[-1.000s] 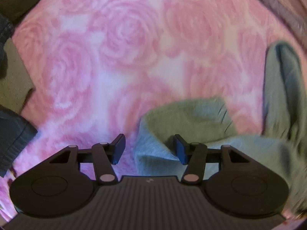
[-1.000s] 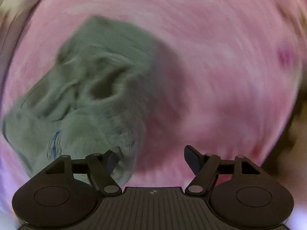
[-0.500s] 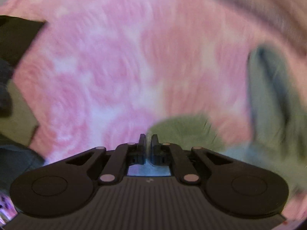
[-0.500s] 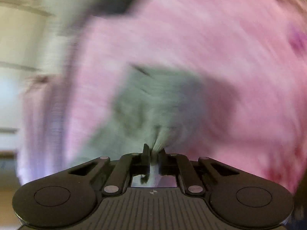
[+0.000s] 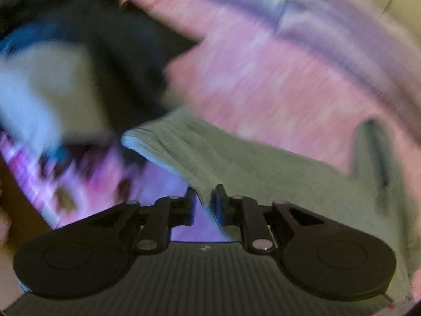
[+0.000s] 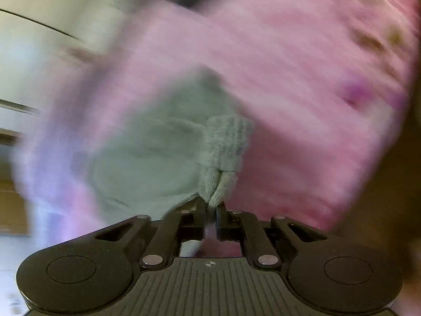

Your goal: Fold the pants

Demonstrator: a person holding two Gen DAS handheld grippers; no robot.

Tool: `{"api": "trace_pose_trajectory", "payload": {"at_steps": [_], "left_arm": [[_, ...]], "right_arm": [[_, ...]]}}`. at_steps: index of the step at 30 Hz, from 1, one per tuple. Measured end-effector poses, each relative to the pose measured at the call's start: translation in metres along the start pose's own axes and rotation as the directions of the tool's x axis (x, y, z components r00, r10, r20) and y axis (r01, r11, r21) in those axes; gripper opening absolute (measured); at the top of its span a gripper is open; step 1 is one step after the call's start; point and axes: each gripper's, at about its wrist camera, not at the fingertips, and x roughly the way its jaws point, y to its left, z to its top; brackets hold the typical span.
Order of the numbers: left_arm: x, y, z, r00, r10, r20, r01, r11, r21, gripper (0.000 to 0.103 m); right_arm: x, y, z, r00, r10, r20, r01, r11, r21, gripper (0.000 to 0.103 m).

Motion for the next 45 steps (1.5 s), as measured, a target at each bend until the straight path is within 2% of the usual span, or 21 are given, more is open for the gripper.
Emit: {"api": "trace_pose_trajectory", "payload": {"at_steps": [2, 4, 7, 9, 11, 14, 16, 19, 21, 22, 23, 24, 25, 29, 32, 36, 39, 41, 42, 43, 45], "left_arm": [[0.012, 0.0, -0.02, 0.996, 0.067, -0.062, -0.067, 0.998, 0.005, 0.021], [0.02, -0.013, -0.032, 0.993, 0.069, -0.092, -0.067, 0.997, 0.032, 0.024], [0.029, -0.058, -0.028, 0.995, -0.026, -0.1, 0.037, 0.992, 0.119, 0.039], [0.04, -0.106, -0.026, 0.984, -0.138, -0.114, 0.157, 0.97, 0.185, 0.049], [0.057, -0.154, -0.021, 0.958, -0.246, -0.146, 0.274, 0.936, 0.222, 0.051], [0.093, -0.226, -0.018, 0.89, -0.406, -0.208, 0.444, 0.874, 0.197, 0.056], [0.121, -0.266, -0.019, 0.862, -0.448, -0.238, 0.49, 0.857, 0.158, 0.056], [0.161, -0.301, -0.018, 0.85, -0.454, -0.266, 0.487, 0.87, 0.071, 0.055], [0.181, -0.315, -0.015, 0.85, -0.459, -0.259, 0.471, 0.882, -0.014, 0.045], [0.184, -0.321, -0.013, 0.86, -0.449, -0.242, 0.459, 0.888, -0.02, 0.026], [0.187, -0.325, -0.009, 0.875, -0.425, -0.23, 0.437, 0.899, 0.001, 0.017], [0.189, -0.326, -0.004, 0.876, -0.424, -0.228, 0.441, 0.897, 0.024, 0.009], [0.186, -0.327, 0.004, 0.876, -0.43, -0.217, 0.45, 0.891, 0.053, 0.009], [0.151, -0.326, 0.083, 0.931, -0.364, -0.008, 0.345, 0.877, 0.334, 0.008], [0.126, -0.326, 0.155, 0.937, -0.311, 0.16, 0.193, 0.841, 0.506, 0.008], [0.113, -0.317, 0.246, 0.912, -0.195, 0.361, -0.082, 0.776, 0.626, 0.008], [0.144, -0.313, 0.287, 0.943, -0.107, 0.316, -0.138, 0.738, 0.661, 0.013], [0.17, -0.303, 0.287, 0.918, 0.015, 0.397, -0.285, 0.722, 0.631, 0.018], [0.18, -0.295, 0.284, 0.913, 0.05, 0.405, -0.316, 0.717, 0.622, 0.032], [0.191, -0.286, 0.28, 0.92, 0.074, 0.386, -0.313, 0.731, 0.607, 0.036], [0.203, -0.266, 0.271, 0.946, 0.079, 0.316, -0.252, 0.792, 0.556, 0.035]], "right_arm": [[0.012, -0.02, 0.002, 0.994, -0.105, 0.026, 0.103, 0.992, 0.072, 0.011], [0.01, -0.031, 0.011, 0.992, -0.114, 0.045, 0.107, 0.985, 0.138, 0.039], [0.01, -0.034, 0.028, 0.992, -0.074, 0.1, 0.058, 0.986, 0.158, 0.045], [0.012, -0.026, 0.036, 0.991, -0.074, 0.112, 0.057, 0.987, 0.153, 0.045], [0.01, -0.023, 0.035, 0.991, -0.075, 0.115, 0.056, 0.986, 0.156, 0.045], [0.013, -0.021, 0.029, 0.991, -0.063, 0.122, 0.043, 0.985, 0.165, 0.045], [0.019, -0.018, 0.026, 0.99, -0.069, 0.127, 0.046, 0.984, 0.173, 0.045], [0.023, -0.016, 0.023, 0.988, -0.082, 0.134, 0.055, 0.98, 0.192, 0.045], [0.024, -0.015, 0.02, 0.985, -0.098, 0.141, 0.066, 0.975, 0.212, 0.045], [0.025, -0.015, 0.019, 0.984, -0.107, 0.143, 0.074, 0.973, 0.22, 0.045], [0.026, -0.013, 0.018, 0.983, -0.116, 0.144, 0.081, 0.971, 0.226, 0.045], [0.027, -0.011, 0.016, 0.982, -0.121, 0.144, 0.086, 0.97, 0.23, 0.045], [0.028, -0.008, 0.015, 0.981, -0.127, 0.146, 0.091, 0.968, 0.232, 0.045], [0.027, 0.008, 0.016, 0.976, -0.138, 0.169, 0.1, 0.971, 0.219, 0.045], [0.03, 0.025, 0.019, 0.972, -0.141, 0.19, 0.103, 0.975, 0.197, 0.045], [0.041, 0.053, 0.025, 0.972, -0.126, 0.2, 0.093, 0.982, 0.166, 0.045], [0.051, 0.075, 0.028, 0.974, -0.105, 0.2, 0.084, 0.99, 0.112, 0.045], [0.06, 0.088, 0.029, 0.977, -0.097, 0.191, 0.086, 0.994, 0.064, 0.045], [0.063, 0.093, 0.03, 0.978, -0.094, 0.187, 0.088, 0.995, 0.037, 0.045], [0.065, 0.099, 0.031, 0.978, -0.092, 0.189, 0.093, 0.996, 0.003, 0.045], [0.065, 0.106, 0.035, 0.975, -0.091, 0.204, 0.106, 0.993, -0.06, 0.045]]}}
